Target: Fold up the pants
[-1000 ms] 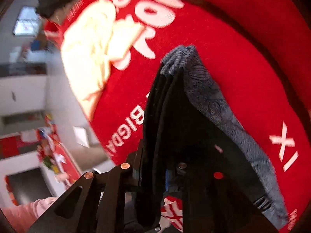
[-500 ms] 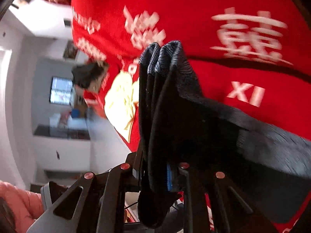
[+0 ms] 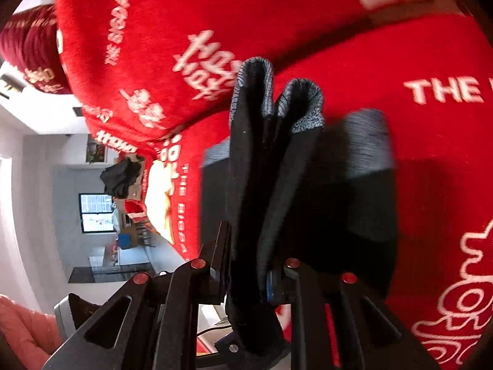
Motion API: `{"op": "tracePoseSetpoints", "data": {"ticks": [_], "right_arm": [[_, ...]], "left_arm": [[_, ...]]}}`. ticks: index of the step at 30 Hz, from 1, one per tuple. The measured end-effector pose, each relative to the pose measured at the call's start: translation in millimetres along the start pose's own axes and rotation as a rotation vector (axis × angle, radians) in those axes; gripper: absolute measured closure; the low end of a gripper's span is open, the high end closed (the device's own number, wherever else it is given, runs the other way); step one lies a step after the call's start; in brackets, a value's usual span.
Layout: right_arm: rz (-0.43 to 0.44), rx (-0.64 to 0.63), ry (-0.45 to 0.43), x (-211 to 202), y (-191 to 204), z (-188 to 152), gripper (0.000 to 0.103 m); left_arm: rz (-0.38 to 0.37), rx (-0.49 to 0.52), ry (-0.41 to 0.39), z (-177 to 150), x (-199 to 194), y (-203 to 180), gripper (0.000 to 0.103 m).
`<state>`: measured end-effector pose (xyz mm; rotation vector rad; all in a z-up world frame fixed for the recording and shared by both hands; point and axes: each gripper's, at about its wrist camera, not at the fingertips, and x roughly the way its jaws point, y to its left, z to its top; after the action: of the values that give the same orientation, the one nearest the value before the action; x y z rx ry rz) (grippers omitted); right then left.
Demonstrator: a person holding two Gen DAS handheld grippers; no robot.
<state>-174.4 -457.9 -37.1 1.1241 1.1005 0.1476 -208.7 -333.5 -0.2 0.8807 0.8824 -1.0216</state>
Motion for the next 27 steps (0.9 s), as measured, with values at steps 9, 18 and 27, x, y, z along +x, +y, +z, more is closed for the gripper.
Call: {"op": "tracePoseSetpoints", "data": {"ticks": [9,18,27], "right_arm": [[-0.235,-0.019,0.01,-4,-30,-17,0.074],[-0.467,-0.058,-0.058,-2,-13,-52,0.068],[-0.642,0.034,-0.124,-10,2,-65,0.04]], "left_arm": [[-0.055,-0.086,0.061,-12,-2,4,0.058],[-0.047,-0.366,0.112,-39,-17,100,0.056],[-0.067,-0.544,0.18,-76,-1,165,0.009]]}}
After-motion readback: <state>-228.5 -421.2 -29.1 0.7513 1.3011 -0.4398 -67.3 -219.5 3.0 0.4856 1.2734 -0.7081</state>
